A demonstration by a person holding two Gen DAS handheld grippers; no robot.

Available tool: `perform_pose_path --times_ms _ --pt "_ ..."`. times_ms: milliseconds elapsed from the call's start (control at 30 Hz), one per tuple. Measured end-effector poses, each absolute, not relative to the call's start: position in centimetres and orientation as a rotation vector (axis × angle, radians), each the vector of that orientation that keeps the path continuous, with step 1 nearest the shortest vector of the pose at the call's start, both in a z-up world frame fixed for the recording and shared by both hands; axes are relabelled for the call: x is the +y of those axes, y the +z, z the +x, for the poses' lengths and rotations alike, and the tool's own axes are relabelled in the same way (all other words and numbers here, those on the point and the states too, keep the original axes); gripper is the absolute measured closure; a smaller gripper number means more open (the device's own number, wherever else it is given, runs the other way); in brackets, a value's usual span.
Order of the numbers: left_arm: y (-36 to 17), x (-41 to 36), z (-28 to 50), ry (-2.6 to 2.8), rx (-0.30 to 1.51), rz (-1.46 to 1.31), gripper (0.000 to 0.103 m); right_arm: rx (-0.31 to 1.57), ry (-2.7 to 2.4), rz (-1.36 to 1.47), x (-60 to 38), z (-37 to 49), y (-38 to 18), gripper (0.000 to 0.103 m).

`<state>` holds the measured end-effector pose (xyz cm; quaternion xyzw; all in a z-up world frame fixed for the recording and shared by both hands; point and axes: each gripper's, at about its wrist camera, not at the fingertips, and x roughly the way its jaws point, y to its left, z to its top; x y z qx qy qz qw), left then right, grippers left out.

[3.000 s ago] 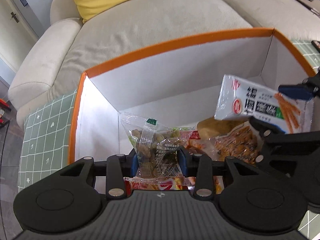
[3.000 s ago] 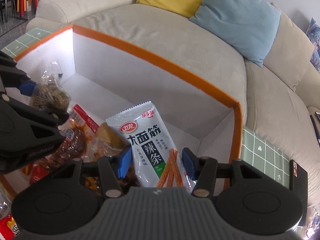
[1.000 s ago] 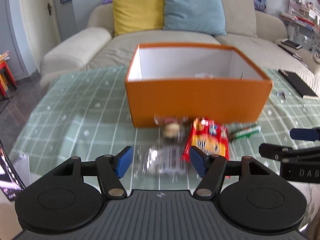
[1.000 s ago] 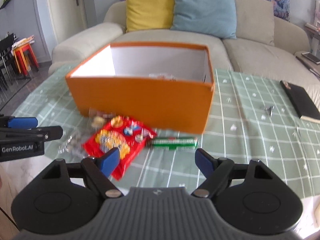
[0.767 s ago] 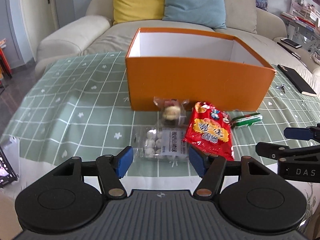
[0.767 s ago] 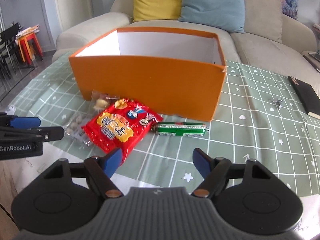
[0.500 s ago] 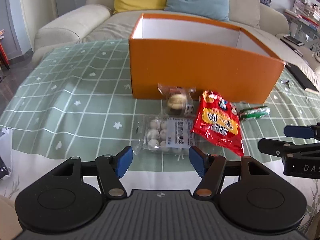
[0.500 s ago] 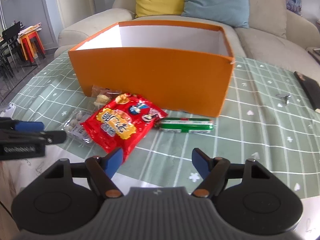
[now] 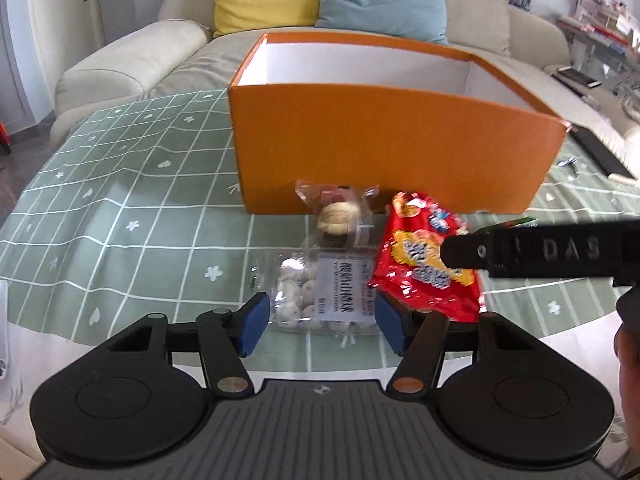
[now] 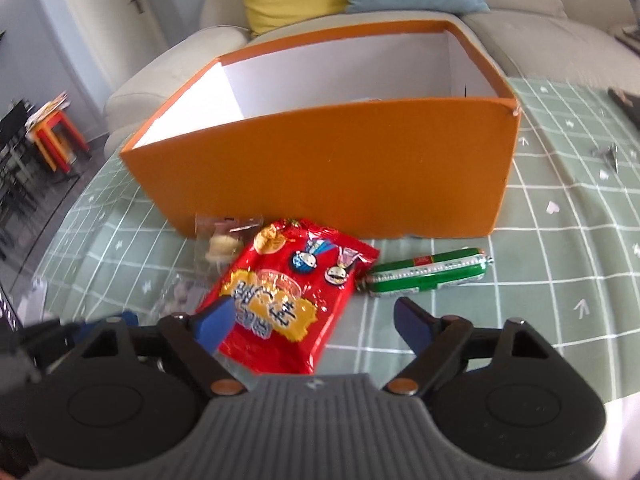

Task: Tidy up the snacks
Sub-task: 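Move the left tool to the yogurt hawthorn pack while the right tool approaches the red chip bag, then close the left tool on the hawthorn pack while the right tool grips the red chip bag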

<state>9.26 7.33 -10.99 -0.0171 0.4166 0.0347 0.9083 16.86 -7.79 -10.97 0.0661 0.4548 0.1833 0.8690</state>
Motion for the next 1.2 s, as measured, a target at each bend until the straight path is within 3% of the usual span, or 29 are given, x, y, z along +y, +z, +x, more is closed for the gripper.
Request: perform_pose_path --times_ms 333,400,500,533,633,1200 --pt "-11.8 8.9 9.8 0.085 0.91 -0.127 0.033 1.037 0.3 0.231 -4.5 19.0 -12.5 0.007" --pt "-11.8 9.0 9.7 0.078 0.914 -0.146 0.029 1.057 0.291 0.222 -3.8 19.4 -12.9 0.007" --pt "-11.8 9.0 9.6 0.059 0.917 -0.153 0.025 1.06 0.31 0.185 -3.6 19.3 -13.2 0.013" --pt "-11.8 9.0 9.6 0.054 0.922 -0.155 0.025 1.055 0.326 0.176 -3.7 19.1 -13.1 0.019" --pt "-11.9 8.8 9.5 0.051 0.925 -0.152 0.025 1.053 0.355 0.142 -4.0 18.7 -12.7 0.022" --pt "-11.6 6.8 7.5 -0.184 1.03 -0.111 0.028 1.066 0.492 -0.078 -6.8 16.7 -13.1 0.027"
